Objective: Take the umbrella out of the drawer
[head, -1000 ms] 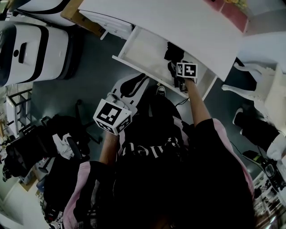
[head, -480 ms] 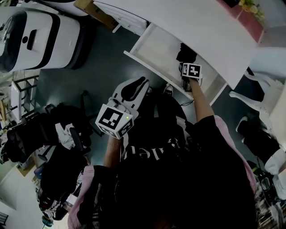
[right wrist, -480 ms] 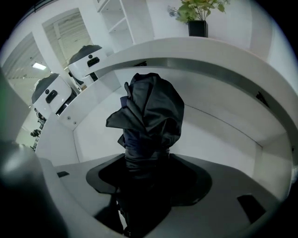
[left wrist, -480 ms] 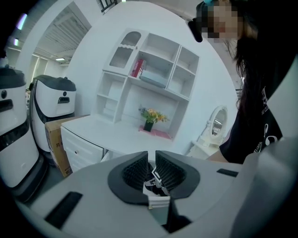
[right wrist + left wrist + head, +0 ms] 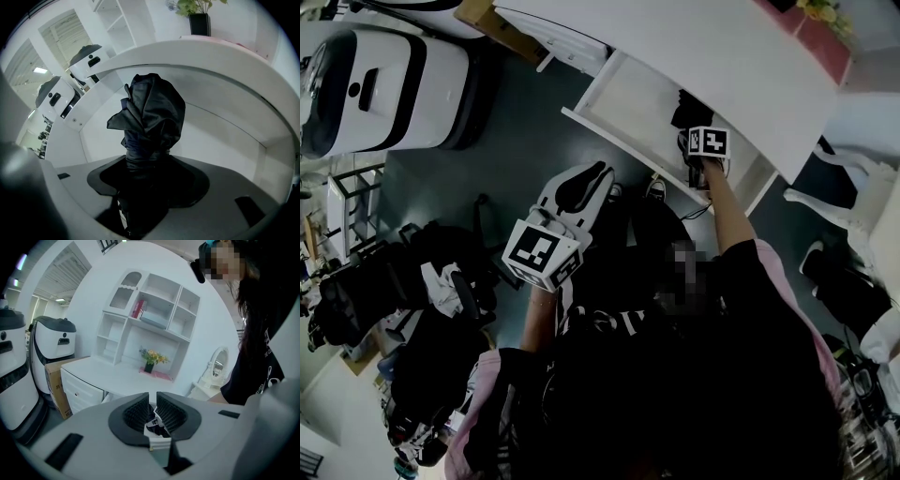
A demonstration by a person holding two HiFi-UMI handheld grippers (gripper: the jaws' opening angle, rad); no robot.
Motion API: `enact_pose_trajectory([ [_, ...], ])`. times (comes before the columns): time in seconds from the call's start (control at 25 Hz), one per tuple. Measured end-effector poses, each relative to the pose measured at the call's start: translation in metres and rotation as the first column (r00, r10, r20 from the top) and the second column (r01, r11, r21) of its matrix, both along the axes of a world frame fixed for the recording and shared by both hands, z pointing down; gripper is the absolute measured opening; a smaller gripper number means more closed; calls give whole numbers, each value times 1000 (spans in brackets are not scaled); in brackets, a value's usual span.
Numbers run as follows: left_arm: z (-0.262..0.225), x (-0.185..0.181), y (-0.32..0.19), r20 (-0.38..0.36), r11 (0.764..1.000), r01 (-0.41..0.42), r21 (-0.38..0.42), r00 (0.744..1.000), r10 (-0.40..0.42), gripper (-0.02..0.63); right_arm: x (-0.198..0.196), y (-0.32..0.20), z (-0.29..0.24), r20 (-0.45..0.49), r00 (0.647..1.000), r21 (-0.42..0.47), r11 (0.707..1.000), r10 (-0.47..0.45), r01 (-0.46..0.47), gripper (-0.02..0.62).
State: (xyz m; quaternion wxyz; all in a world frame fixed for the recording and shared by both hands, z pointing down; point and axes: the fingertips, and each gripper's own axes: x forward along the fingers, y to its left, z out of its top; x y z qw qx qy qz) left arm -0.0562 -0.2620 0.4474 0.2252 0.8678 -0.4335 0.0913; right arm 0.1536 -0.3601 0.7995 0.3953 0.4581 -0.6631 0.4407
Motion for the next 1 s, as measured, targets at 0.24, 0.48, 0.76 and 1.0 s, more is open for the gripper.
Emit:
enact_pose_trajectory([
  [0.24,-8,-7,-4,-6,1000,-3,26,1000,3,58,3,8,-25,59,997,-70,996,-50,54,276],
  [0.48,-13,-14,-7,-16,999,-19,39,1000,19,58,1,19,-57,136,991,-66,998,-10,19,276],
  [0.76,-21,-24,-6,-29,997,-37,65,999,39,58,-9,48,-78,185,983,-95,995,14,3,276],
  [1.0,-25,-29,-5,-38,995,-59,76,997,62,58,-25,68,-112,235,972,-48,999,19,-8,276],
])
